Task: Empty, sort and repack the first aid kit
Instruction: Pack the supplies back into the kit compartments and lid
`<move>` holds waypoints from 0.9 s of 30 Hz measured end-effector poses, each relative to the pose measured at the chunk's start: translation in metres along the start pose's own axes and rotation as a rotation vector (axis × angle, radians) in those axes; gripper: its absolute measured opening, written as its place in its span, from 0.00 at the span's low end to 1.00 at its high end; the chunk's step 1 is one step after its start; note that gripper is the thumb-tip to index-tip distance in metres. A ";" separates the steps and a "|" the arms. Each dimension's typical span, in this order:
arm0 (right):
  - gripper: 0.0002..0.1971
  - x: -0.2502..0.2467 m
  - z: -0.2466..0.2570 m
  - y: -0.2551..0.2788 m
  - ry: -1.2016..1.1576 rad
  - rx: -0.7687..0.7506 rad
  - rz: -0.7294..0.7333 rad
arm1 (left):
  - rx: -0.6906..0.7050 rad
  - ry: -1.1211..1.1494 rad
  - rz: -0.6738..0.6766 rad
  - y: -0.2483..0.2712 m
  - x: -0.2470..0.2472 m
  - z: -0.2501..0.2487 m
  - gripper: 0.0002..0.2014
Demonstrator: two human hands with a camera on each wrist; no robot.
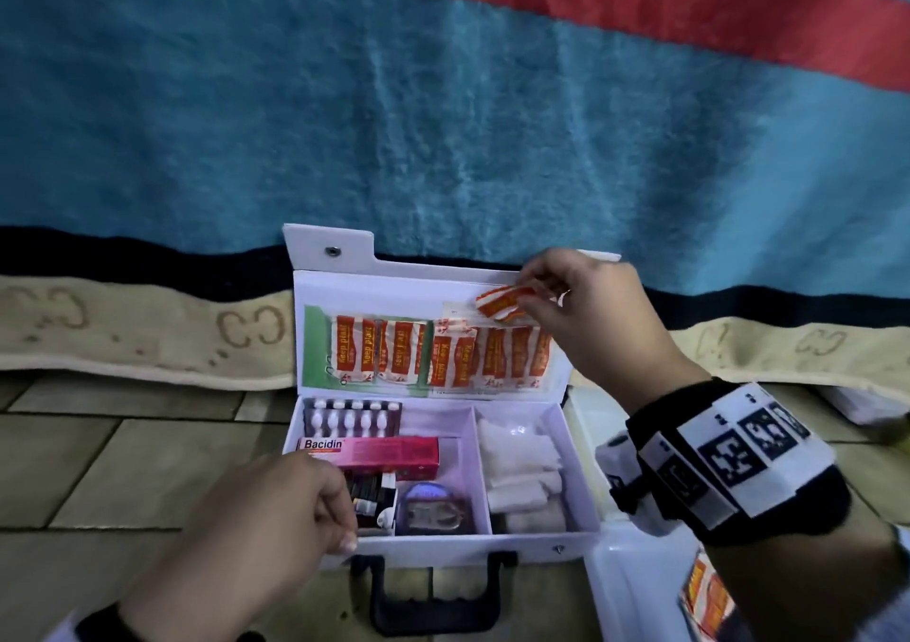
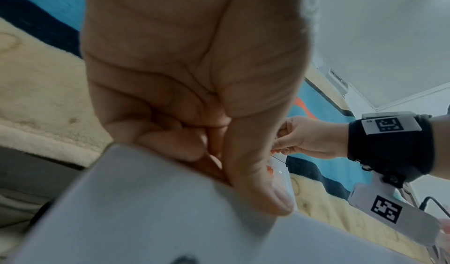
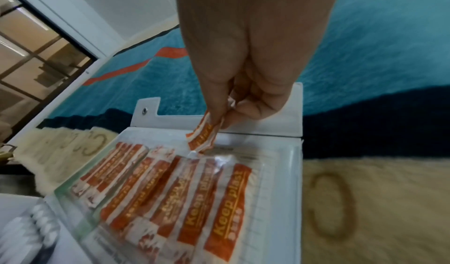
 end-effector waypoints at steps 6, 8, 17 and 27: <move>0.05 0.008 0.011 -0.004 -0.007 -0.069 0.052 | -0.004 0.001 0.001 -0.001 0.001 0.002 0.10; 0.07 0.014 0.013 -0.003 0.067 -0.090 0.139 | -0.007 -0.007 -0.003 -0.002 0.001 0.003 0.09; 0.08 0.042 0.021 0.002 0.184 -0.162 0.343 | -0.011 -0.006 -0.004 -0.001 0.002 0.004 0.08; 0.10 0.047 0.015 0.009 0.265 -0.028 0.286 | -0.012 -0.018 -0.006 0.000 0.000 0.002 0.07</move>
Point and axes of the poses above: each hand's wrist, its own y-axis away from the middle knuckle, its own x-axis out of the palm, z = x × y, the point moved 8 cm from there along -y, towards the middle knuckle, and after that the axes turned 9 degrees about -z, right-handed, at the moved point
